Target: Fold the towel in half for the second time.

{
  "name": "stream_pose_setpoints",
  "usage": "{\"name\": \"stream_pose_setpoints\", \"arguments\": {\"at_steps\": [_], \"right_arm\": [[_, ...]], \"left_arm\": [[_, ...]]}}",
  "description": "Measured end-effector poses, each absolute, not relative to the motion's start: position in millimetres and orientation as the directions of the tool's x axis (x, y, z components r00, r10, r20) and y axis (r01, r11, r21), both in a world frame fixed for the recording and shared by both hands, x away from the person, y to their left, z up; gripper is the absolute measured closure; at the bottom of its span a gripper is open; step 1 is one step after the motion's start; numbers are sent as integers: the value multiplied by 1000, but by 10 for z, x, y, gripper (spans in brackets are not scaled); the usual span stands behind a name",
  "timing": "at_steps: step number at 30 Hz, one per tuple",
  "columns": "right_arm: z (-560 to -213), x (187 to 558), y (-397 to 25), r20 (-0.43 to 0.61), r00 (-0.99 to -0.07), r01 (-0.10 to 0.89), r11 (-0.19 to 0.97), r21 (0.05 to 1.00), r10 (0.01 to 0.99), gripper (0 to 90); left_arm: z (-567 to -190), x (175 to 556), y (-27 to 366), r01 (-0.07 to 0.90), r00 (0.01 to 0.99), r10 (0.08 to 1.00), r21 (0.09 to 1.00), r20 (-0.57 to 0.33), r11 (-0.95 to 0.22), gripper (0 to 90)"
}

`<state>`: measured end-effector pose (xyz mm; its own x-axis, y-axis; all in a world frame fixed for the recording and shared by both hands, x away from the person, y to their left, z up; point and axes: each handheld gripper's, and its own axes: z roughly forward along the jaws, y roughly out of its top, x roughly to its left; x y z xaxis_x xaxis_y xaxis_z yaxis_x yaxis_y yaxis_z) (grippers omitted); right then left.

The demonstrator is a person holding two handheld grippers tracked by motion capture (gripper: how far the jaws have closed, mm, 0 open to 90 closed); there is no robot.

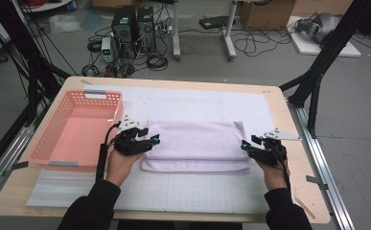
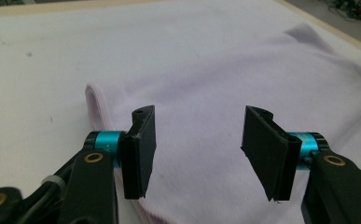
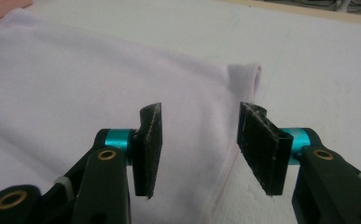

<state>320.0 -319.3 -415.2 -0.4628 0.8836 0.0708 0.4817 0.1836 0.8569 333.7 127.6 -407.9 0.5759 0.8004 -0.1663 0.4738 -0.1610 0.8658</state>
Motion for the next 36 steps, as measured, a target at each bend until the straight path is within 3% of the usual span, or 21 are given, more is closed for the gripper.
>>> {"name": "stream_pose_setpoints", "arguments": {"at_steps": [8,22,25,36], "right_arm": [[-4148,3010,-3146,71,-482,504,210,838,873,490],[-4278,2834,-3117,53,-490,507,236,829,870,463],[-4289,2796,-3136,16,-501,505,276,818,866,464],[-4255,2763,-3230,31,-482,496,243,834,876,460]], "left_arm": [[-4230,3142,1365,503,553,824,839,-127,-208,467],[-4392,3068,1445,535,549,818,824,-171,-188,499],[-4395,3054,1460,539,551,815,822,-180,-184,523],[-4452,3025,1437,577,573,790,792,-219,-200,685]]}}
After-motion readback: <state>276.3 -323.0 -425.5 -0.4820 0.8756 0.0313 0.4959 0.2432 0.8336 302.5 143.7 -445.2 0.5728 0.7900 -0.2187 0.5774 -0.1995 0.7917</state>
